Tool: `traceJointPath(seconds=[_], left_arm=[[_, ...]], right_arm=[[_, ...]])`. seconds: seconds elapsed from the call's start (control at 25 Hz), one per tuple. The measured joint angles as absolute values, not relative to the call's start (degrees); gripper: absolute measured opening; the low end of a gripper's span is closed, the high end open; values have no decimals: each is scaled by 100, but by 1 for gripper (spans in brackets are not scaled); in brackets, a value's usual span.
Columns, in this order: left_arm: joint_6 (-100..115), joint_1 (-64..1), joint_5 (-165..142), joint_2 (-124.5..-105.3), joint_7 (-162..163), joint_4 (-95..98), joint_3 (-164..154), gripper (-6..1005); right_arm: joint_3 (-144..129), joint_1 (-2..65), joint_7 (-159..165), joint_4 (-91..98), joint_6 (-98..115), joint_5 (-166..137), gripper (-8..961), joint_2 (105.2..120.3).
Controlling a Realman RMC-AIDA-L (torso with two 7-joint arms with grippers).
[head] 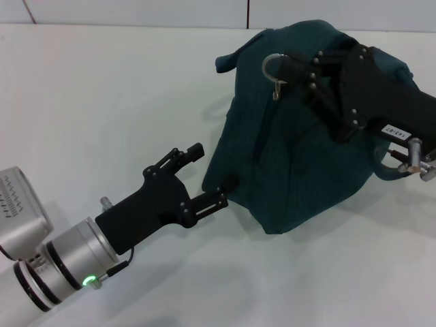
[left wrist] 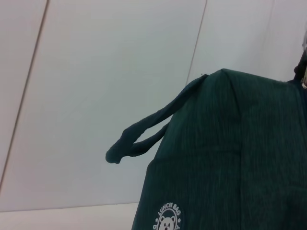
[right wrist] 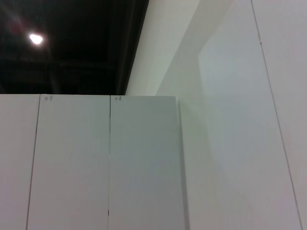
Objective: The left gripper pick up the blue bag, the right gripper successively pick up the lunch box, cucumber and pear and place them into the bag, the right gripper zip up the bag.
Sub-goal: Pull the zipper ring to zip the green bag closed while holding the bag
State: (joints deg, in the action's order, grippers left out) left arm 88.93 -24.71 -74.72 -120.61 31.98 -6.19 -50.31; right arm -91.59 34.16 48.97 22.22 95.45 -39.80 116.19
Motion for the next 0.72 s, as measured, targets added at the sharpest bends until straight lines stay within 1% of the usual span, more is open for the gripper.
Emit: traceJointPath(seconds=[0.24,0.56,0.72], left_arm=[[8885,-2470,-7477,-12054,3183,-623,-5027,825],[8876,-2421,-7427,-12048,3178,-581,-4985,553],[8876,-2427,-7461,-12013,3153,-554,-5018,411]], right_arm=[[-9158,3405,4901,2224,9554,-3982,4,11619],[-9158,3380,4904,2224,9554,-3982,4,11619],[-9133,3368,4904,2199,9554,-3957,4,11619]])
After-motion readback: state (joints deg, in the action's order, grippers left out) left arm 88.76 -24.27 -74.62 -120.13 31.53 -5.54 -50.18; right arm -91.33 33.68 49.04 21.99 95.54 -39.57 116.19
